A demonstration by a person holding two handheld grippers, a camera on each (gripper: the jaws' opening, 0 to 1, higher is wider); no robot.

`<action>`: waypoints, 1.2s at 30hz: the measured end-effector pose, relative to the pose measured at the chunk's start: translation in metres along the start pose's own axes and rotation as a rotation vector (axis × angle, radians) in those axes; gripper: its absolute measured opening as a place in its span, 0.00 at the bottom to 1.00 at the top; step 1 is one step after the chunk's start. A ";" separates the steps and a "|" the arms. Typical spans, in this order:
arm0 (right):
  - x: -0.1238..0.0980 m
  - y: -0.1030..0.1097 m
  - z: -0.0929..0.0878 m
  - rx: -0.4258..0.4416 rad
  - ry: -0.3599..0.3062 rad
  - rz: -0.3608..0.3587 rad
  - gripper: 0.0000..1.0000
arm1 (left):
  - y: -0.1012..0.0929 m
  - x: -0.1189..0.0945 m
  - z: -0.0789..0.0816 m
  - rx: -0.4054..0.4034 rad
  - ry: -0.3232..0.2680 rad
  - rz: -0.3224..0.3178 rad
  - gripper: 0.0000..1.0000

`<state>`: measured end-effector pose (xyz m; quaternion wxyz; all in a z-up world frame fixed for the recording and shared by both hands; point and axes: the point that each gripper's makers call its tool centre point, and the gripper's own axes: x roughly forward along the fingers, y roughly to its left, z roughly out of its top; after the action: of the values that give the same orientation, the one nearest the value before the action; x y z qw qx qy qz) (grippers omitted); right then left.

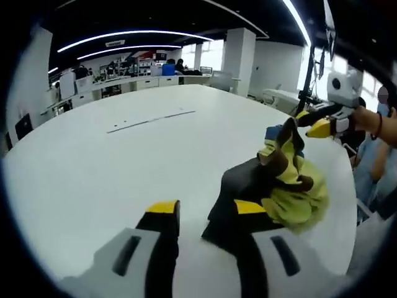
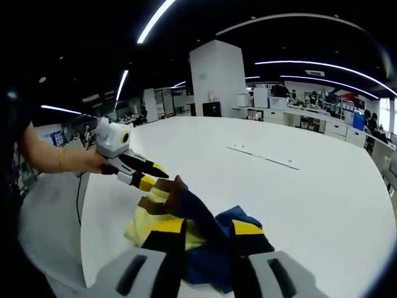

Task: Fold the garment on the visible template until the final outline fits inside the template.

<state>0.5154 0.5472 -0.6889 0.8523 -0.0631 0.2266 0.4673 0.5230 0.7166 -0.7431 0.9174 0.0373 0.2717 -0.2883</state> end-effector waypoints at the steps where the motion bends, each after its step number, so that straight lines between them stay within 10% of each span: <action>1: 0.001 0.000 0.000 -0.001 -0.001 -0.001 0.22 | -0.002 0.001 -0.001 0.004 0.004 -0.005 0.29; 9: 0.005 0.002 -0.007 -0.006 0.022 0.009 0.14 | -0.010 0.008 -0.012 0.091 0.063 -0.024 0.20; 36: 0.004 -0.006 -0.007 -0.027 0.022 -0.057 0.00 | -0.010 0.014 -0.023 -0.029 0.122 -0.070 0.05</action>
<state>0.5203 0.5446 -0.6978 0.8618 -0.0859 0.2277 0.4450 0.5157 0.7060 -0.7690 0.8890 0.0319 0.3326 -0.3132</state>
